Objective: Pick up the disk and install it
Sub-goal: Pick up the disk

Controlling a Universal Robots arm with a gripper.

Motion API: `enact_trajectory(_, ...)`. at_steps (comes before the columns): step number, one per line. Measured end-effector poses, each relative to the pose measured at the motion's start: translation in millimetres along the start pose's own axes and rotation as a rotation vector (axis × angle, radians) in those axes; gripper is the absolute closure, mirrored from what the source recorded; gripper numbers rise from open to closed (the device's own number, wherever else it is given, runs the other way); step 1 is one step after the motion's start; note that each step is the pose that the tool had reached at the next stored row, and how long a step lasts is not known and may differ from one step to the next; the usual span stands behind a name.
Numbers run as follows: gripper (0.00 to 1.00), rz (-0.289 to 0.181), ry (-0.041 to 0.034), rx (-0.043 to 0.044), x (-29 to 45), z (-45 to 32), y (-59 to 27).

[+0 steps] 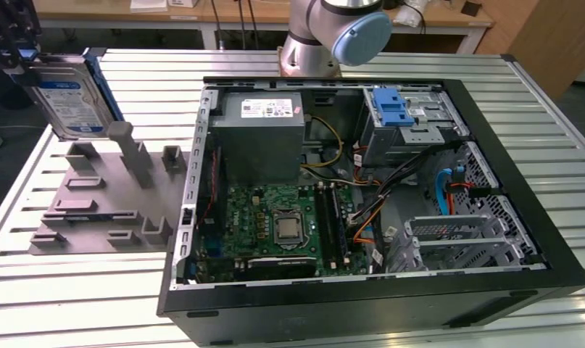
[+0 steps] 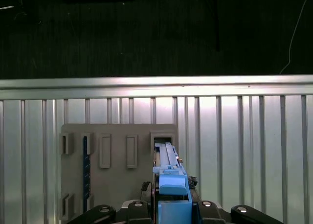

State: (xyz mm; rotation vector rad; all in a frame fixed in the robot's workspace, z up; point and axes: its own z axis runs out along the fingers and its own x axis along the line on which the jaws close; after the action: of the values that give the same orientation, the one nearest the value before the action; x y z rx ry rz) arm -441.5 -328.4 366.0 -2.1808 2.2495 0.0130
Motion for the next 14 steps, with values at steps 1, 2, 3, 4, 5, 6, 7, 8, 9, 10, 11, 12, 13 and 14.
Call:
enact_trajectory(1, 0.64, 0.000, 0.0000, -0.0001, 0.0, -0.3, 0.0)
enact_trajectory(2, 0.64, 0.000, 0.0001, -0.0002, 0.0, -0.5, 0.0)
enact_trajectory(3, 0.64, 0.000, 0.0001, -0.0001, 0.0, -0.7, 0.0)
enact_trajectory(4, 0.64, 0.000, 0.0000, -0.0001, 0.0, -0.9, 0.0)
enact_trajectory(5, 0.64, 0.000, 0.0001, -0.0001, 0.0, -1.0, 0.0)
enact_trajectory(6, 0.64, 0.000, 0.0000, 0.0000, 0.0, -1.2, 0.0)
enact_trajectory(7, 0.64, 0.000, 0.0001, -0.0002, 0.0, -1.4, 0.0)
enact_trajectory(8, 0.64, 0.000, 0.0000, -0.0001, 0.0, -1.5, 0.0)
enact_trajectory(9, 0.64, 0.000, 0.0001, -0.0001, 0.0, -1.7, 0.0)
enact_trajectory(10, 0.64, 0.000, 0.0000, -0.0001, 0.0, -1.8, 0.0)
enact_trajectory(11, 0.64, 0.000, 0.0000, -0.0001, 0.0, -1.9, 0.0)
enact_trajectory(12, 0.64, 0.000, 0.0000, -0.0001, 0.0, -2.0, 0.0)
enact_trajectory(13, 0.64, 0.000, 0.0001, -0.0002, 0.0, -2.2, 0.0)
enact_trajectory(14, 0.64, 0.000, 0.0001, -0.0001, 0.0, -2.3, 0.0)
